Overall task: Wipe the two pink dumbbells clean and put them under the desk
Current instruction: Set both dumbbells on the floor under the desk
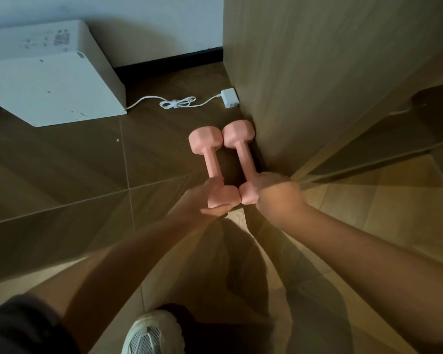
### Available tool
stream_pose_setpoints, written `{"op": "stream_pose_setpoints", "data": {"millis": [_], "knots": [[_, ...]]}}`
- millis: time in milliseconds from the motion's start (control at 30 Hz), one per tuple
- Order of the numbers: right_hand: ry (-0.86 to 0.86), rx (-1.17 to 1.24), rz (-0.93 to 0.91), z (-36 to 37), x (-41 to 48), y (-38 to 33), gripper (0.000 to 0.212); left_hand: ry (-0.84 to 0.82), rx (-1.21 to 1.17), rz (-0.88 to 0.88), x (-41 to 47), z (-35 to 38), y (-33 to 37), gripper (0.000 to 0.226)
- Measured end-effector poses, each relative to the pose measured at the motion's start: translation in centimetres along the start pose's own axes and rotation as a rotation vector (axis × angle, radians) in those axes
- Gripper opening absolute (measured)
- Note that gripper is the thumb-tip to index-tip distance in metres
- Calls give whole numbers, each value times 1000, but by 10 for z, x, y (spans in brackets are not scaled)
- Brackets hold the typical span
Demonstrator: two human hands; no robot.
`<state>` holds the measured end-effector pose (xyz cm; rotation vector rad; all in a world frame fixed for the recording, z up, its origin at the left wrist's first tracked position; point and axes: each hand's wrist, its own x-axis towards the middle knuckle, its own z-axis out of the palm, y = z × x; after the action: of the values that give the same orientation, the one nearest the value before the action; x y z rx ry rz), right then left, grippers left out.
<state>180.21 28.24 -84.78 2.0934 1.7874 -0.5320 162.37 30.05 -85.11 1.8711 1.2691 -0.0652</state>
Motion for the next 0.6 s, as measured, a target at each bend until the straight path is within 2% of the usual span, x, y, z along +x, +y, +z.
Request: {"op": "stream_pose_setpoints", "data": {"millis": [67,200,333,600], "knots": [[-3,-26,-12,-4,-14,7,26,26,11,-2,0,3,5,62],[136,-77,-72,-6,-33,13,26,50,26,-66,6,9,14,53],[174,-90,-47,-6,-40,11,28,64,3,-71,10,12,11,48],[57,-191,-85,-25,-39,11,31,43,85,-131,14,12,12,48]]}}
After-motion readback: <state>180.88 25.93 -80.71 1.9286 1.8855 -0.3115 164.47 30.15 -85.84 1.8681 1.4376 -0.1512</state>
